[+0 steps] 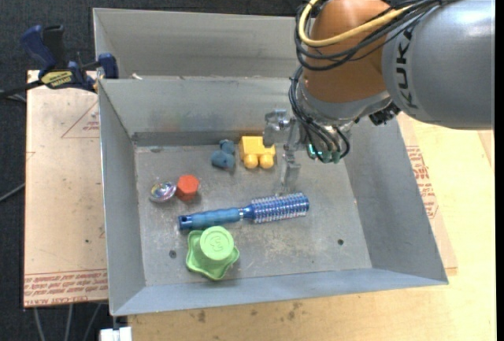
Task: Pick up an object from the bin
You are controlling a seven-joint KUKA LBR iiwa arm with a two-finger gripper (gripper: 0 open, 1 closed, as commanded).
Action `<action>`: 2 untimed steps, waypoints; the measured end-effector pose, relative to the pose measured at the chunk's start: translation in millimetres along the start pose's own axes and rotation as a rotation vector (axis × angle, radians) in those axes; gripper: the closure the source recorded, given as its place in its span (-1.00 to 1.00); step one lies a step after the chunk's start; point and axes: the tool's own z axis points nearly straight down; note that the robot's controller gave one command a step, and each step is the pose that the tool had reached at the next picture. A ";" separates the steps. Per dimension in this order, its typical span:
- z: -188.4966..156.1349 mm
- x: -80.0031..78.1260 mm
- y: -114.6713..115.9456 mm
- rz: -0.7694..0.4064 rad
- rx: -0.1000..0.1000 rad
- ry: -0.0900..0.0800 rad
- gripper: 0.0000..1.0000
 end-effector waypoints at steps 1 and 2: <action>134.6 30.5 14.5 -0.279 0.000 -0.001 -1.00; 131.5 28.7 14.1 -0.277 0.000 -0.006 1.00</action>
Offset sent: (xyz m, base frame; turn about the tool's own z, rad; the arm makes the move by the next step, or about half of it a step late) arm -0.0298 0.0138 -0.1314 -0.2796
